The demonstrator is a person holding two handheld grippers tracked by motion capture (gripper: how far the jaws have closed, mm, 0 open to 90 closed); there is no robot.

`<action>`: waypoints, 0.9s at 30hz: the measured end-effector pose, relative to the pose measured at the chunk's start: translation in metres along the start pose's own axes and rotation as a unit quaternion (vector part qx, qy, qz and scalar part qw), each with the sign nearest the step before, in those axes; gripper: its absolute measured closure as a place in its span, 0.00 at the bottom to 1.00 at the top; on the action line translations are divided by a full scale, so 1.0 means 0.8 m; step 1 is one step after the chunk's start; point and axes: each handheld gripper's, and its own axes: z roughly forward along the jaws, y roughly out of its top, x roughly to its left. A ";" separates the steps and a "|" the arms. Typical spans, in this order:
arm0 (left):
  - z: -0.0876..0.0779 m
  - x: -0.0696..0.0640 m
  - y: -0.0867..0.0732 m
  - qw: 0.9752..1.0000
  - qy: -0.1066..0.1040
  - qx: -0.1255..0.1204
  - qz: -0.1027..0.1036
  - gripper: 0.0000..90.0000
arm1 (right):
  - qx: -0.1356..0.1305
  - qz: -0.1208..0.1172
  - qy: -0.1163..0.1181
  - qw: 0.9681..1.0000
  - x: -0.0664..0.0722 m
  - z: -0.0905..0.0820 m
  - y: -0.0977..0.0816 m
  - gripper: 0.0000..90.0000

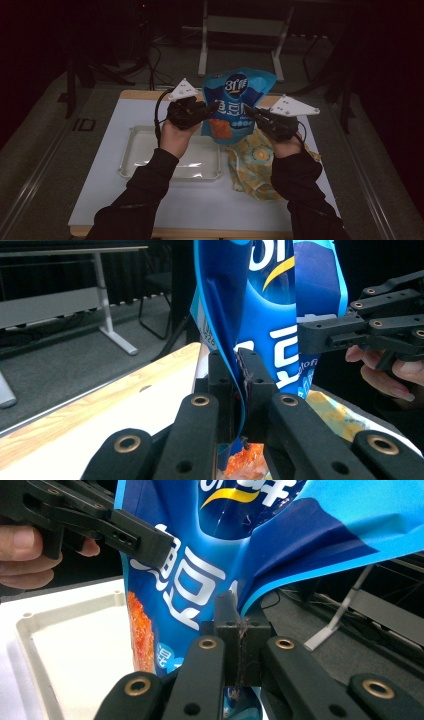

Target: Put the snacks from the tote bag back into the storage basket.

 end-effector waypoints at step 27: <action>-0.068 0.018 -0.027 1.000 0.028 0.000 -0.015 0.97 | -0.007 -0.009 0.046 0.999 0.051 0.041 0.013 1.00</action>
